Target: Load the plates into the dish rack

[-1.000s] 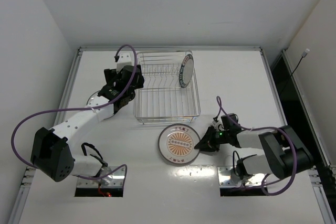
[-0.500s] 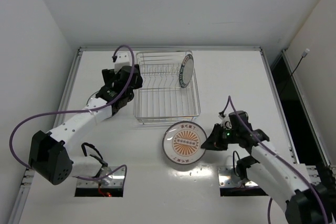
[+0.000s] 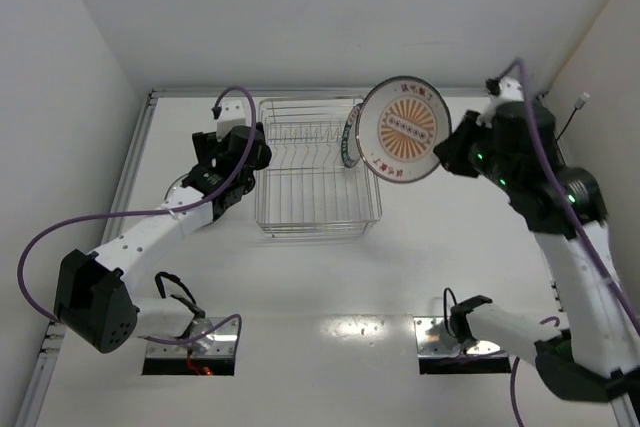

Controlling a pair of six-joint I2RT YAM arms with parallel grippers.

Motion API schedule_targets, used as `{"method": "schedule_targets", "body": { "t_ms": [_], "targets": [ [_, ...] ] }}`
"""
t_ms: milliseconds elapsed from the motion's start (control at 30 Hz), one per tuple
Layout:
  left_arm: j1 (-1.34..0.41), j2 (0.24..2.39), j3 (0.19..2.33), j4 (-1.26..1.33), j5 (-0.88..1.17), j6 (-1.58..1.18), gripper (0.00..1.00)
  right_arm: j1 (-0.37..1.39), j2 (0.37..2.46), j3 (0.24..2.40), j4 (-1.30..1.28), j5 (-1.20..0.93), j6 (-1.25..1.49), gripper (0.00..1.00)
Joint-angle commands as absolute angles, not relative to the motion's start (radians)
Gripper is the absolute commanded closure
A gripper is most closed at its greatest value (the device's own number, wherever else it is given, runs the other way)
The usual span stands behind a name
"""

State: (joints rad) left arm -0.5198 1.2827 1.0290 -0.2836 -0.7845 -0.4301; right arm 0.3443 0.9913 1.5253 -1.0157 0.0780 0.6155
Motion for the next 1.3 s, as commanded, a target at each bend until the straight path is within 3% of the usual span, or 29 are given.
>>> {"method": "schedule_targets", "body": {
  "t_ms": [0,300,667,967,1267],
  "targets": [
    [-0.517,1.259,1.028,-0.270,-0.811,-0.434,0.01,0.379,1.218,1.566,-0.876,0.320,0.535,1.00],
    [-0.517,1.269,1.028,-0.279,-0.812,-0.452,0.01,0.535,1.646,1.845,-0.773,0.655,0.525,1.00],
    [-0.517,1.279,1.037,-0.288,-0.802,-0.453,0.01,0.638,2.135,2.326,-0.951,0.930,0.506,1.00],
    [-0.517,1.261,1.037,-0.288,-0.811,-0.453,0.01,0.638,2.195,2.254,-0.963,0.942,0.597,1.00],
    [-0.517,1.252,1.037,-0.288,-0.811,-0.453,0.01,0.647,2.071,2.240,-0.933,0.976,0.597,1.00]
  ]
}}
